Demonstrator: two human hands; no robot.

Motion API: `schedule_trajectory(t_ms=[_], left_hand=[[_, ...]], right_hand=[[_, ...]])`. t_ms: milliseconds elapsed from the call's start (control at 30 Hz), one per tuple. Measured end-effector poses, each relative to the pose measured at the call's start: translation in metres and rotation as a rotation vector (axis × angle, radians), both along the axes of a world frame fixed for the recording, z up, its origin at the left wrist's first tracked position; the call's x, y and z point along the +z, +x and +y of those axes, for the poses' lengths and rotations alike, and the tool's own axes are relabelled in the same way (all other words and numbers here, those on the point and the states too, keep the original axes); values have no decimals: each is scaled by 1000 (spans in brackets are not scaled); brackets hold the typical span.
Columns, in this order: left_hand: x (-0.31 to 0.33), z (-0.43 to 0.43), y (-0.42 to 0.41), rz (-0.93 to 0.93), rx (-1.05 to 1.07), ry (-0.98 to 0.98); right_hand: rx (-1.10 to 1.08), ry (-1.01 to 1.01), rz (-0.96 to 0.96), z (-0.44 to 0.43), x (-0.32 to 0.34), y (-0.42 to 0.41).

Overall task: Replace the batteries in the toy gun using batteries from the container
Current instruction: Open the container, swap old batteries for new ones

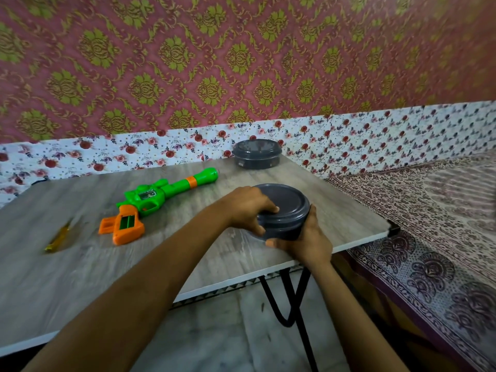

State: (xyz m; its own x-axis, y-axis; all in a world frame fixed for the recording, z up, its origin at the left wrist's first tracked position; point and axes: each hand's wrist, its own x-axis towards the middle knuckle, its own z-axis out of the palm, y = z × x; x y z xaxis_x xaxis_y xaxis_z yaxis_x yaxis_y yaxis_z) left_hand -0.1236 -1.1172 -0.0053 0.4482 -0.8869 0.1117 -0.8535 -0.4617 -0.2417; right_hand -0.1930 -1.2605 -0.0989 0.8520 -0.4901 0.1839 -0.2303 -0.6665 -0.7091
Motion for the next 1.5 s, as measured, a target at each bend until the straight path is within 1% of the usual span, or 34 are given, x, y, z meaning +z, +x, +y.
schedule_trajectory(t_ms=[100,233,300,467,567,633,700,800,867,933,1000,1067,1133,1200,1267,1400,1500], left_hand=[[7,-4,-3,-17,-32,42],[5,-9,-8,-190,-44,155],[3,-10,-9,-219,-48,187],[6,-10,-3,-181,-88,152],[21,-8,4,-83,-82,74],[32,-3,10,41,-60,-38],[38,5,18,168,-23,-232],[37,17,37,341,84,-575],[30,22,52,427,172,-732],[22,21,66,511,267,-925],[14,18,80,636,364,-1184],[5,11,93,857,456,-1431],[-5,4,104,1037,546,-1599],[-18,-3,115,1139,608,-1709],[-32,-7,125,1225,629,-1750],[-51,-14,141,1370,623,-1702],[-56,-16,144,1365,665,-1652]], right_hand=[[2,3,24,-2,0,2],[31,23,55,-4,2,2],[41,32,66,-5,4,2],[80,47,63,-6,5,0],[112,64,61,-6,6,-2],[122,90,79,-7,7,-2],[147,151,78,-8,10,-1],[196,325,-7,-14,15,0],[190,385,-82,-17,17,-1],[154,389,-143,-20,17,0],[140,355,-170,-21,16,2],[129,294,-162,-20,13,4],[85,185,-157,-17,9,5],[33,88,-153,-15,4,7],[14,55,-155,-15,3,9],[-12,18,-152,-15,4,9],[-30,-4,-161,-15,3,9]])
